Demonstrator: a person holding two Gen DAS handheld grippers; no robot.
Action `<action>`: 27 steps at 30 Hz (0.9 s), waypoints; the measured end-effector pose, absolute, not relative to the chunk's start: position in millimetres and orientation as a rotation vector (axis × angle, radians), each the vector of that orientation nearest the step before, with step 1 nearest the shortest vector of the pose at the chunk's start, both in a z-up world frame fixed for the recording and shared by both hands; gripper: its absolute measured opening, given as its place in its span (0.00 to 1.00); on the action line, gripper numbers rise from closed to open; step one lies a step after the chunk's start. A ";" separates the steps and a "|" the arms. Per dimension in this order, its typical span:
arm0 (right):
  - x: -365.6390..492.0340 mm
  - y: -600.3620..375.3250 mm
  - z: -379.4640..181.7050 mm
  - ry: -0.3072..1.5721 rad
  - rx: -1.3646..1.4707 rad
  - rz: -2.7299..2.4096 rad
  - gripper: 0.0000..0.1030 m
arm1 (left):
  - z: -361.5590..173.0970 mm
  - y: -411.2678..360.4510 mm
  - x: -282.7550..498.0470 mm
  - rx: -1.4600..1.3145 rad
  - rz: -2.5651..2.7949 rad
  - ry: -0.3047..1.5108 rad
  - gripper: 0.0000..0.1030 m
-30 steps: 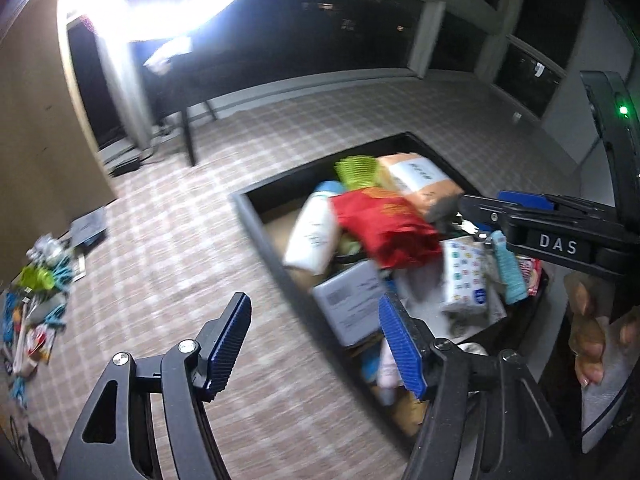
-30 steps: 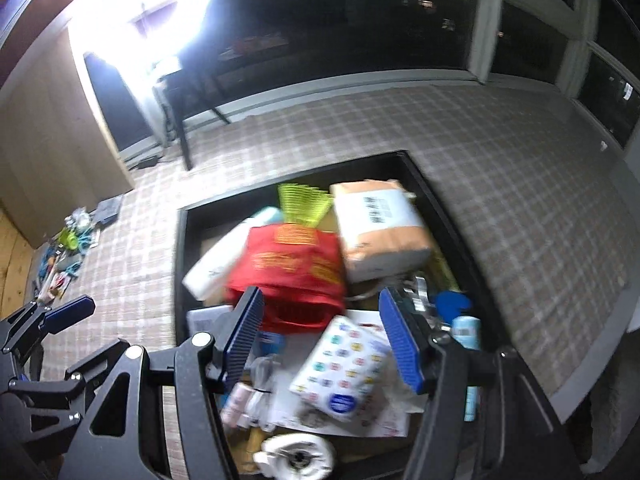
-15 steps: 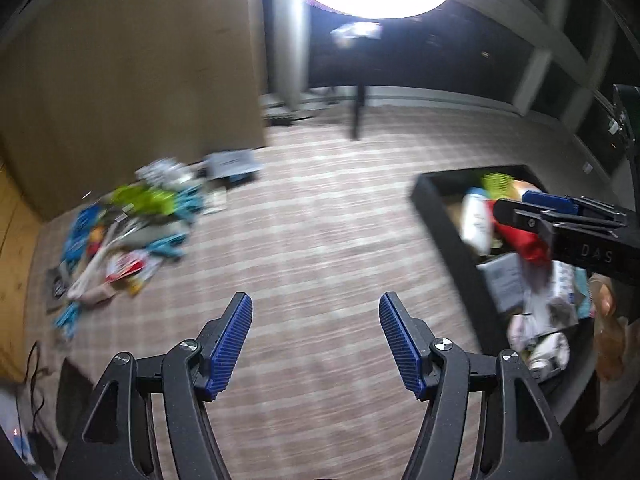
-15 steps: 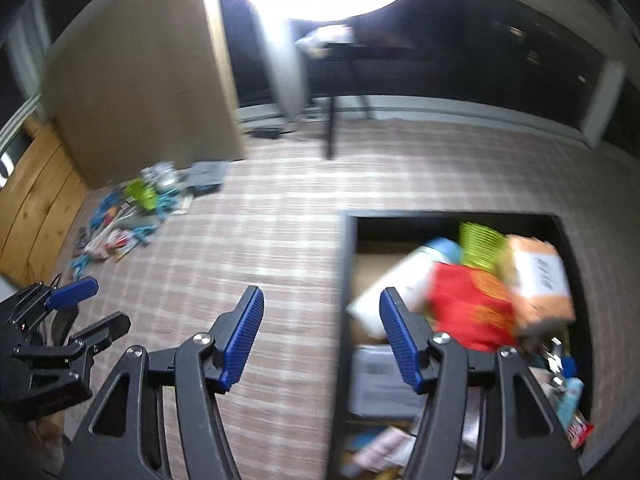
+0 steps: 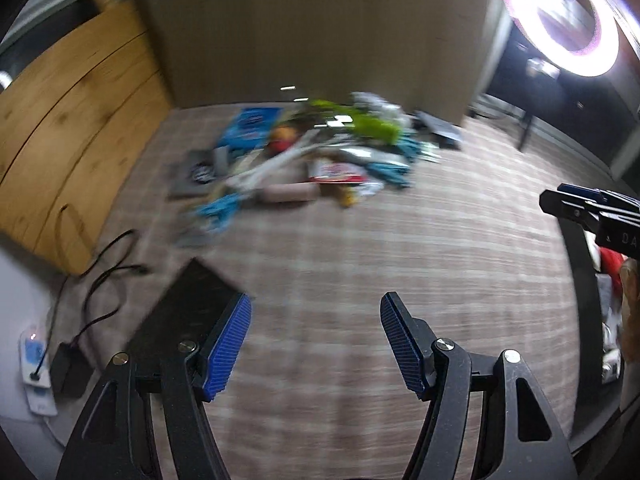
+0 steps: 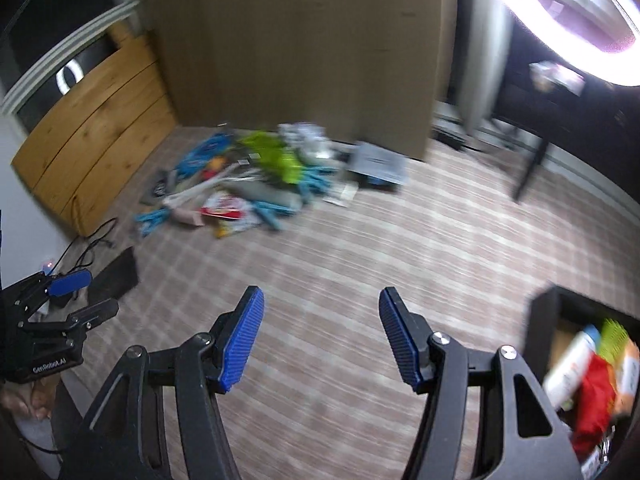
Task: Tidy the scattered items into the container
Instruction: 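Move both open grippers back to the pile of items, then grasp the pink lotion bottle with the right gripper while the left grasps the blue clothespin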
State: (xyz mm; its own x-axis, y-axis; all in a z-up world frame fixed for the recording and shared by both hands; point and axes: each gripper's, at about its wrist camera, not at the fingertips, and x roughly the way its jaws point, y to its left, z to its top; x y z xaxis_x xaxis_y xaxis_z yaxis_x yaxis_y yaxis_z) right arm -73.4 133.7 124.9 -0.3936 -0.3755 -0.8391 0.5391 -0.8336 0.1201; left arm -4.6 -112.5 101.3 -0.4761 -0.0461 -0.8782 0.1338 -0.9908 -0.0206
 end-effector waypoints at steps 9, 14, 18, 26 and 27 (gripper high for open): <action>-59.9 28.2 117.7 0.438 1.200 -2.050 0.45 | 94.3 -185.5 -22.2 1.521 -2.535 0.149 0.63; -67.6 -12.5 110.3 0.499 1.193 -1.995 0.43 | 86.9 -203.7 -42.7 1.532 -2.542 0.179 0.61; -80.9 -37.4 98.4 0.535 1.204 -1.956 0.38 | 78.9 -205.5 -61.8 1.556 -2.564 0.168 0.60; -101.2 -72.6 68.8 0.611 1.213 -1.858 0.38 | 50.4 -212.8 -100.5 1.631 -2.574 0.149 0.54; -105.0 -76.9 63.6 0.625 1.214 -1.845 0.38 | 46.6 -212.9 -103.7 1.642 -2.576 0.145 0.53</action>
